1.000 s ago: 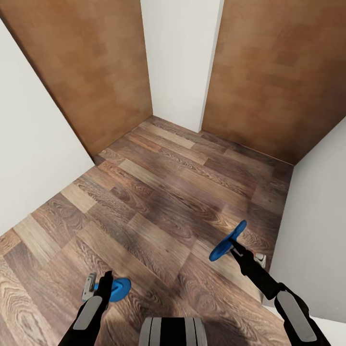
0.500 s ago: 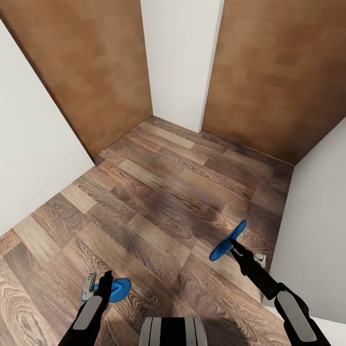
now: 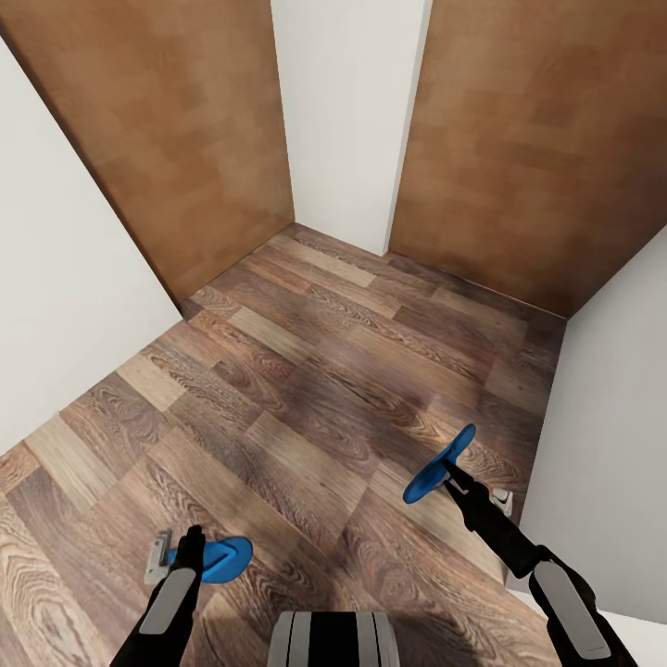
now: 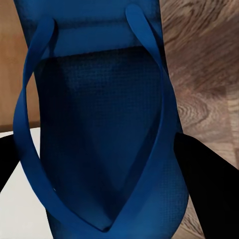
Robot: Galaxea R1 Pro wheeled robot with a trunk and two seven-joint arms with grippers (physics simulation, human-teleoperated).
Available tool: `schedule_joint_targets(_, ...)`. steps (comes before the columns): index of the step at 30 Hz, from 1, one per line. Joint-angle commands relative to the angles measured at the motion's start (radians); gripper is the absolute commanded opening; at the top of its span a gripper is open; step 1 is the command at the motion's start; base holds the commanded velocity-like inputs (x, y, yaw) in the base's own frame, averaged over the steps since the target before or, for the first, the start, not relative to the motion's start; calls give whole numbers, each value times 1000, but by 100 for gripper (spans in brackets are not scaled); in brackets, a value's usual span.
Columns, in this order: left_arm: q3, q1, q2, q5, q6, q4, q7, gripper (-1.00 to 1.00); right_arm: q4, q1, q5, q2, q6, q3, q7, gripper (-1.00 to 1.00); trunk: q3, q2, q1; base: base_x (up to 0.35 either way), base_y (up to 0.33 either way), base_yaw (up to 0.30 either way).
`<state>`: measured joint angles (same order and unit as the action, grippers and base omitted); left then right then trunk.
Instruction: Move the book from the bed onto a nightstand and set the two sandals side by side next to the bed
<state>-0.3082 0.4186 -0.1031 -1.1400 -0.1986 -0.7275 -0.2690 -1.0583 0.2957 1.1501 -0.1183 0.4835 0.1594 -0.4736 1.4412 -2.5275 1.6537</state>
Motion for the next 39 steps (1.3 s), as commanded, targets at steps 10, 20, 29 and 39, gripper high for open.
schedule_joint_targets(10,2,0,-4,-12,-47,-32,-50,100,1,1,8,0,9,2,0,-100,1,0,0,0,0,0)
schedule_joint_targets(20,12,0,-7,-13,-44,-130,-70,100,1,1,8,0,9,2,1,-100,1,0,0,0,0,0)
schedule_joint_targets(29,12,0,-16,-14,-45,-121,-69,100,1,1,8,0,9,2,1,-100,1,0,0,0,0,0)
schedule_joint_targets(39,12,0,-18,-12,-45,-105,-63,100,2,1,8,0,9,2,1,-100,1,0,0,0,0,0)
